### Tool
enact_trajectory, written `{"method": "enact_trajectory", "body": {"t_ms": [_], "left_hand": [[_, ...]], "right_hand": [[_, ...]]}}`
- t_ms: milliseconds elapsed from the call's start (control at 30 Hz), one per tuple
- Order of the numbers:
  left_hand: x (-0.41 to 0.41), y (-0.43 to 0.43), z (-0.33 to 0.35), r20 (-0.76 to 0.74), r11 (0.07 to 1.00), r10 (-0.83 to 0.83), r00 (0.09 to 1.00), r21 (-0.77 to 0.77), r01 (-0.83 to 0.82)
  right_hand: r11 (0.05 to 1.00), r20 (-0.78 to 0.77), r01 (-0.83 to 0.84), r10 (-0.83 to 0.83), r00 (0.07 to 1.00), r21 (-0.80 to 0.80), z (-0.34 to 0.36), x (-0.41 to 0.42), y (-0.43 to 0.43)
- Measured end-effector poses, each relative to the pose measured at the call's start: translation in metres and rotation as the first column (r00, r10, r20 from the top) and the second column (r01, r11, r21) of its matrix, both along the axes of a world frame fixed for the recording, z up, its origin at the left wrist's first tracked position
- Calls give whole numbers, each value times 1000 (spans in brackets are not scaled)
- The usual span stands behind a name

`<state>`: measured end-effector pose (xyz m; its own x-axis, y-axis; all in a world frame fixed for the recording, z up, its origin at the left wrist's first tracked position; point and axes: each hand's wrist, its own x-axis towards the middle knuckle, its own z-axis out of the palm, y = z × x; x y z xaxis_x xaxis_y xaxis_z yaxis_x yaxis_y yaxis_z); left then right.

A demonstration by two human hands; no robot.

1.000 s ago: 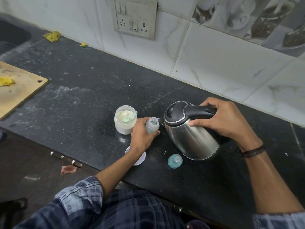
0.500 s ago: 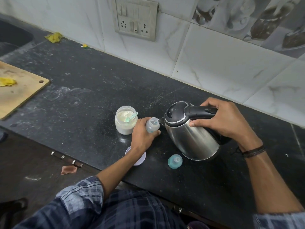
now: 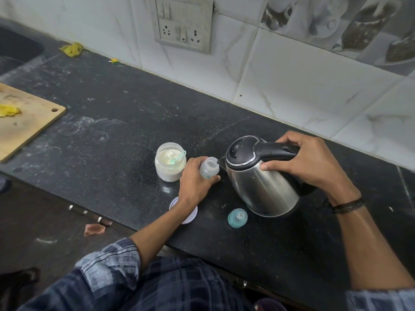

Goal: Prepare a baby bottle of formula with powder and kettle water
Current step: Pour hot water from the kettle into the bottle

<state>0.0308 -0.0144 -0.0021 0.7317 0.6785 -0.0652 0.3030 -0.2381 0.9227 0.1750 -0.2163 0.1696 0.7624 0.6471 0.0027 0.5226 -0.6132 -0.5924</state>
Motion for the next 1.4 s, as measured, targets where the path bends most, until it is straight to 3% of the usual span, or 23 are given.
{"method": "enact_trajectory", "body": {"t_ms": [767,1200,1400], "left_hand": [[0,-3,3,4,1000,-14,1000,-8,14],[5,-7,6,28,998,-44,999,-35,45],[5,-11,5,22,997,-56,998,-52,57]], "right_hand": [[1000,8,-17,17,1000,17,-2,1,-3],[990,-19,-10,13,1000,141,-8,8,-21],[965,-47,92,-83,995,244,-18,8,-49]]}}
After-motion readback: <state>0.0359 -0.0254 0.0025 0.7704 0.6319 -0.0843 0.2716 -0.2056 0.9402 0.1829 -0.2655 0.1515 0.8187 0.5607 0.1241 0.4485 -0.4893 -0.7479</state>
